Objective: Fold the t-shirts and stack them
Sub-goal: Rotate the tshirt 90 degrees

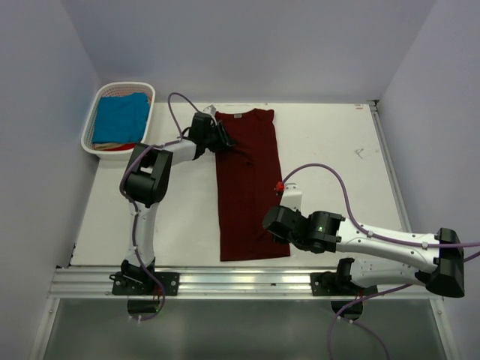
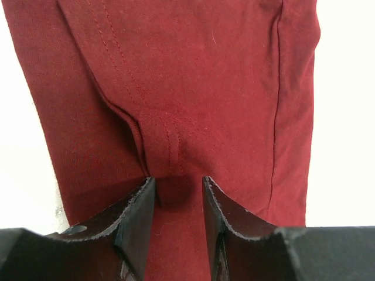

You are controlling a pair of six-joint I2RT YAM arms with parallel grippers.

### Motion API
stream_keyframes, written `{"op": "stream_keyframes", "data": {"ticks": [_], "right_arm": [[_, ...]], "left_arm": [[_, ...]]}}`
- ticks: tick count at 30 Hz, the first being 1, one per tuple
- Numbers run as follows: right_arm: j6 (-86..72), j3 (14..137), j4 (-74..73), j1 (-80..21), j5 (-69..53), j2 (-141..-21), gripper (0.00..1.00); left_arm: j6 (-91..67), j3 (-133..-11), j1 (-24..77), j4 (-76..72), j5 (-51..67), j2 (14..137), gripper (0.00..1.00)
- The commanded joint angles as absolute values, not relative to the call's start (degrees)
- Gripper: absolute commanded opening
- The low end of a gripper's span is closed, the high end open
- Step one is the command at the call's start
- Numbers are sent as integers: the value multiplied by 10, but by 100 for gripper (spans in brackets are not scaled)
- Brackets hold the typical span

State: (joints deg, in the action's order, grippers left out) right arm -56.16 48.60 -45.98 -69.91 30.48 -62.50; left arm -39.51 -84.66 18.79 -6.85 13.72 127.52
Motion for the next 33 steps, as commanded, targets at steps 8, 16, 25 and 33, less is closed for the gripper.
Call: {"op": "stream_keyframes", "data": {"ticks": [8, 16, 25, 33], "right_arm": [[-578, 478, -448, -701, 323, -626, 31], [-582, 467, -446, -701, 326, -624, 27], [-576, 466, -432, -700, 323, -642, 26], [-574, 466, -425, -701, 318, -656, 27]], "left_arm": [[-409, -850, 190, -96, 154, 1281, 31], [-439, -817, 190, -192, 223, 1261, 0], [-422, -852, 190, -82, 207, 1217, 8], [-416, -887, 188, -9, 185, 1205, 31]]}}
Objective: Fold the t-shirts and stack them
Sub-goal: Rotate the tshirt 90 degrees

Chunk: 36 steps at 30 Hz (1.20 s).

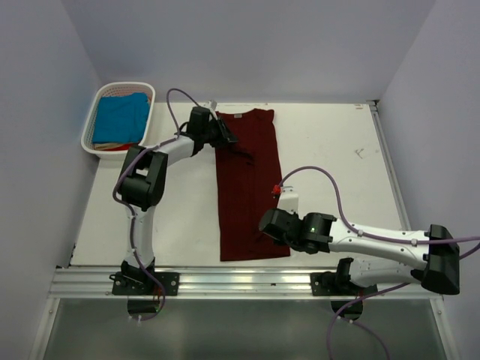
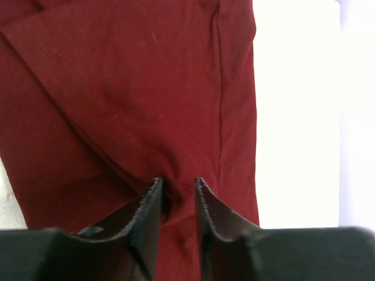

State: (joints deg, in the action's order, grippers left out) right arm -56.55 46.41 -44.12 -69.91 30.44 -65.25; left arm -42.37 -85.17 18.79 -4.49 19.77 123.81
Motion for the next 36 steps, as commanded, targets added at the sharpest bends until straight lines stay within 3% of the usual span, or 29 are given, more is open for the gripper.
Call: {"op": "stream_keyframes", "data": {"ticks": [1, 5, 9, 10, 14, 22, 36], "right_arm": [[-574, 466, -424, -702, 318, -656, 27], [-571, 468, -422, -701, 318, -659, 27], [-570, 472, -422, -701, 317, -663, 28], [-570, 472, -422, -701, 316, -664, 28], [-568, 474, -418, -701, 316, -667, 28], [-569, 473, -416, -701, 315, -667, 25], [-569, 469, -411, -701, 314, -664, 24]], "left_arm": [[-415, -895, 188, -2, 182, 1207, 33], [-411, -925, 188, 77, 164, 1220, 49], [-414, -913, 187, 94, 141, 1213, 80], [-417, -899, 187, 84, 141, 1209, 82], [-419, -858, 188, 11, 180, 1194, 80], [-432, -826, 189, -110, 262, 1216, 55], [-426, -810, 192, -35, 192, 1216, 55]]}}
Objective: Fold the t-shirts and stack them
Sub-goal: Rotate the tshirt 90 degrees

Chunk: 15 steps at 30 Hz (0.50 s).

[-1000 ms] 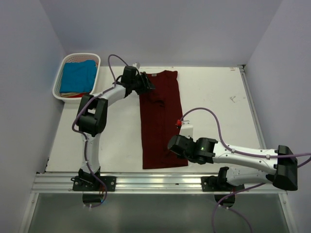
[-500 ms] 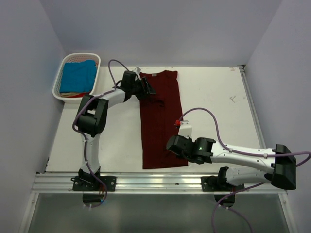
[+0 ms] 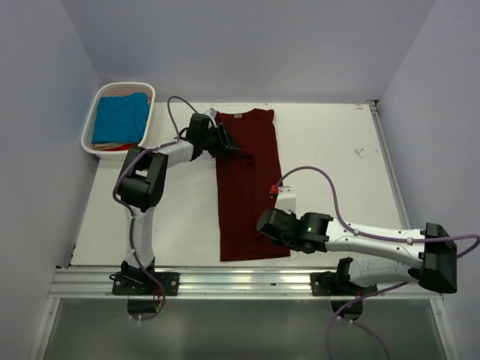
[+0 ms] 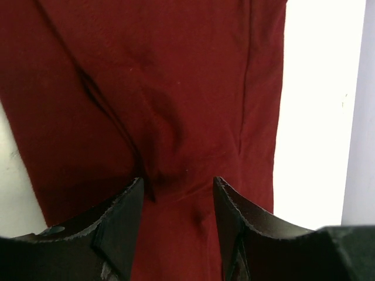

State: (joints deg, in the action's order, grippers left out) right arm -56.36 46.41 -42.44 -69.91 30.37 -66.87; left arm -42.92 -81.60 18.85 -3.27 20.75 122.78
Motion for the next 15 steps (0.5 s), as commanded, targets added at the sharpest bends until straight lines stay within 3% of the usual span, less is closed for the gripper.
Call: {"op": "stream_keyframes", "data": {"ticks": [1, 6, 9, 13, 15], "right_arm": [[-570, 469, -411, -701, 313, -664, 24], [-571, 467, -415, -701, 316, -657, 24], [-570, 462, -417, -701, 316, -654, 23], [-571, 462, -417, -701, 318, -657, 18], [-570, 464, -417, -701, 320, -660, 13]], "left_arm": [[-424, -812, 192, -34, 192, 1220, 55], [-433, -789, 192, -89, 218, 1221, 47], [-443, -751, 193, -183, 243, 1182, 35], [-425, -774, 204, -205, 260, 1174, 5], [-426, -814, 206, -188, 288, 1203, 0]]}}
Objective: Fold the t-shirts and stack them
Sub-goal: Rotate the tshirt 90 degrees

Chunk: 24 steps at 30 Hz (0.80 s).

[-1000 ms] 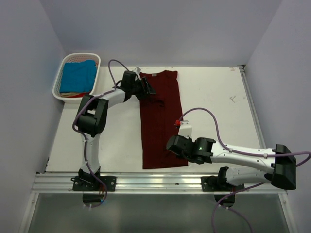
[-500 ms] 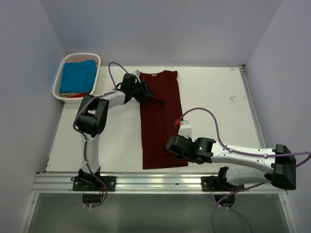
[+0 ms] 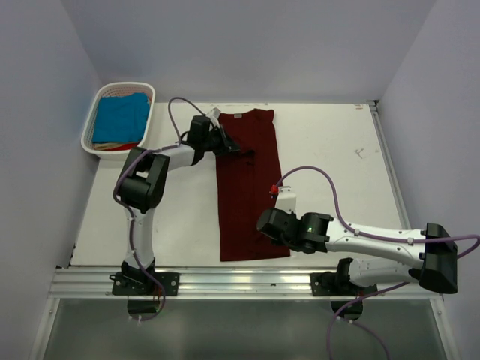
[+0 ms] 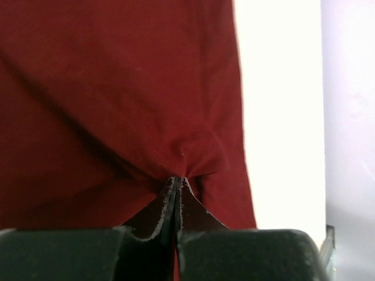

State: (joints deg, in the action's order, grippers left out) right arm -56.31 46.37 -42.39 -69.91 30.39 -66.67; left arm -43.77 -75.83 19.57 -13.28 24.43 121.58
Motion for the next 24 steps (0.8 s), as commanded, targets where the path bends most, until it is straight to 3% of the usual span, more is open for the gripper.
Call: {"op": "stream_keyframes", "data": {"ticks": [1, 7, 24], "right_arm": [[-569, 465, -417, -701, 321, -664, 11], [-570, 468, -421, -701, 329, -674, 8], [-580, 465, -428, -700, 334, -671, 6]], "left_arm": [[-427, -825, 206, -183, 295, 1212, 0], [-429, -846, 211, -157, 287, 1221, 0], [-399, -828, 212, 61, 105, 1155, 0]]}}
